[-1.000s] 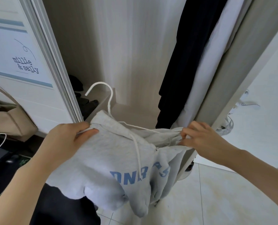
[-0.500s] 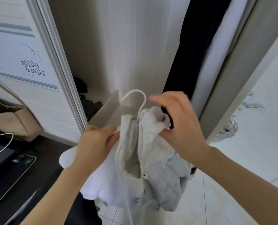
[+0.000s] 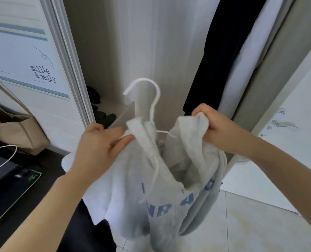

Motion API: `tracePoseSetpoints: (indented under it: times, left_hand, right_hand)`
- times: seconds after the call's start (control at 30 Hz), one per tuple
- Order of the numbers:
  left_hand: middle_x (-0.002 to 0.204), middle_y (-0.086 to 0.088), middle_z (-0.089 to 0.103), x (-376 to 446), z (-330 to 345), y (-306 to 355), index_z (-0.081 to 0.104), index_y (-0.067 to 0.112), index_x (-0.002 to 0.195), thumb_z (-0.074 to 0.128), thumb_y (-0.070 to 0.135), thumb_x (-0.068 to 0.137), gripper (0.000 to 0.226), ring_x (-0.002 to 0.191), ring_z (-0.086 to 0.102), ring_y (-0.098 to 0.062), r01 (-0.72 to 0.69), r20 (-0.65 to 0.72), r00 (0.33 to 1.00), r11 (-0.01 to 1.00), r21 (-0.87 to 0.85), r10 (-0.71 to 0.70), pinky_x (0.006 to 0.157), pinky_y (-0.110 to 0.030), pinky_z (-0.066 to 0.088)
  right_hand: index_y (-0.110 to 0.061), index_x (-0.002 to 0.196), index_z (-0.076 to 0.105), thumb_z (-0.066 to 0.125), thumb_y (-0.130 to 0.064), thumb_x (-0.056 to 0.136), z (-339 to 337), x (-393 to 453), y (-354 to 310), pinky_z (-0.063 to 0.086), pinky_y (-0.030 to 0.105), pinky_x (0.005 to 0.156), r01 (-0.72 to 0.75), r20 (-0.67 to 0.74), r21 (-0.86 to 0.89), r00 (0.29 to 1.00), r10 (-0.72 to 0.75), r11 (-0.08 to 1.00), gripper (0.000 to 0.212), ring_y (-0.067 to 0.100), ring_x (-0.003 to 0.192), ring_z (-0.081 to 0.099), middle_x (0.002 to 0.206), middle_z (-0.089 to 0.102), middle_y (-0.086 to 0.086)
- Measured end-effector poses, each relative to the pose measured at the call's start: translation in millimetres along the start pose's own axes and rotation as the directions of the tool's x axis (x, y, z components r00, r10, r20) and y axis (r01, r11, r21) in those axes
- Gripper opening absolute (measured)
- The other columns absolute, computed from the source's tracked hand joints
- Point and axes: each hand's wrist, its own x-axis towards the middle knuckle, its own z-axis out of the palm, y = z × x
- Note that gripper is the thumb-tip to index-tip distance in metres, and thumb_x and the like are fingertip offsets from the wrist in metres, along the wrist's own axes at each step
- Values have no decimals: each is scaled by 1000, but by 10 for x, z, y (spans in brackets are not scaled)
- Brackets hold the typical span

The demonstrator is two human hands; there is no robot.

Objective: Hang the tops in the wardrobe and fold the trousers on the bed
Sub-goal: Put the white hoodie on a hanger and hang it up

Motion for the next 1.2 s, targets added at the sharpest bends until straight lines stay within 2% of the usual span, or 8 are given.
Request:
tracePoseSetpoints:
  times: [0.17, 0.27, 0.33, 0.43, 0.63, 0.77, 0.97, 1.2]
  left_hand:
    - [55, 14, 40, 32, 222, 114, 59, 18, 66, 44, 44, 99, 45, 47, 30, -12, -154, -33, 987, 985, 80, 157, 69, -31, 36]
    - [49, 9, 41, -52, 124, 2, 53, 16, 62, 34, 54, 100, 57, 49, 38, -18, 11, -82, 997, 1000, 25, -9, 64, -23, 29]
    - [46, 8, 36, -75, 62, -66, 48, 13, 59, 33, 59, 97, 62, 52, 41, -24, 119, -99, 988, 993, 5, -118, 61, -16, 27]
    - [46, 12, 28, -47, 19, -143, 42, 16, 57, 33, 59, 98, 60, 47, 40, -23, 124, -84, 989, 992, 13, -122, 64, -17, 30]
    - [51, 13, 26, 74, -100, -292, 45, 22, 61, 37, 46, 103, 49, 44, 19, -15, -86, -78, 992, 976, 198, 103, 72, -34, 32]
    - [51, 19, 28, 188, 7, -110, 43, 26, 63, 39, 46, 102, 43, 43, 23, -10, -174, -19, 984, 976, 131, 177, 69, -35, 34]
    - [47, 14, 36, 159, 59, -207, 45, 22, 59, 43, 61, 93, 52, 49, 43, -6, 24, 155, 988, 978, -208, 9, 60, -17, 34]
    - [70, -30, 60, 156, -325, -891, 73, 1, 75, 53, 84, 70, 85, 56, 54, -38, 363, 431, 882, 856, -368, -190, 60, -45, 48]
  right_hand:
    - [-26, 95, 46, 60, -1, 86, 362, 46, -55, 42, 17, 67, 127, -120, 173, 987, -107, 977, 29, 4, 73, 48, 89, 53, 0]
    - [-10, 126, 43, 59, -13, 90, 260, 85, 276, 46, 32, 79, -204, -45, -44, 978, 202, 978, 40, 17, 89, 55, 114, 52, 8]
    - [0, 131, 45, 47, -19, 98, 189, 37, 410, 45, 40, 91, -472, 166, -301, 830, 533, 828, 38, 29, 111, 57, 127, 54, 20]
    - [4, 137, 38, 34, -11, 103, 246, -37, 412, 38, 40, 101, -530, 244, -386, 731, 638, 755, 38, 36, 126, 47, 138, 46, 23]
    - [16, 107, 57, 44, -18, 99, 348, -15, 254, 41, 26, 66, -389, 113, 90, 919, 379, 917, 37, 17, 81, 50, 85, 59, 23]
    - [-5, 110, 55, 48, -20, 97, 440, 23, -9, 48, 23, 79, -86, 142, 151, 988, 65, 985, 21, 10, 88, 58, 101, 62, 9]
    - [-12, 76, 59, 52, -15, 95, 505, -3, -6, 42, 17, 59, 37, -109, 84, 994, -28, 996, 21, 4, 61, 53, 69, 60, -1]
    - [-45, 59, 44, 43, -31, 78, -81, -131, 34, 26, 6, 46, 101, -241, -181, 960, -143, 978, 24, -3, 43, 35, 52, 47, -23]
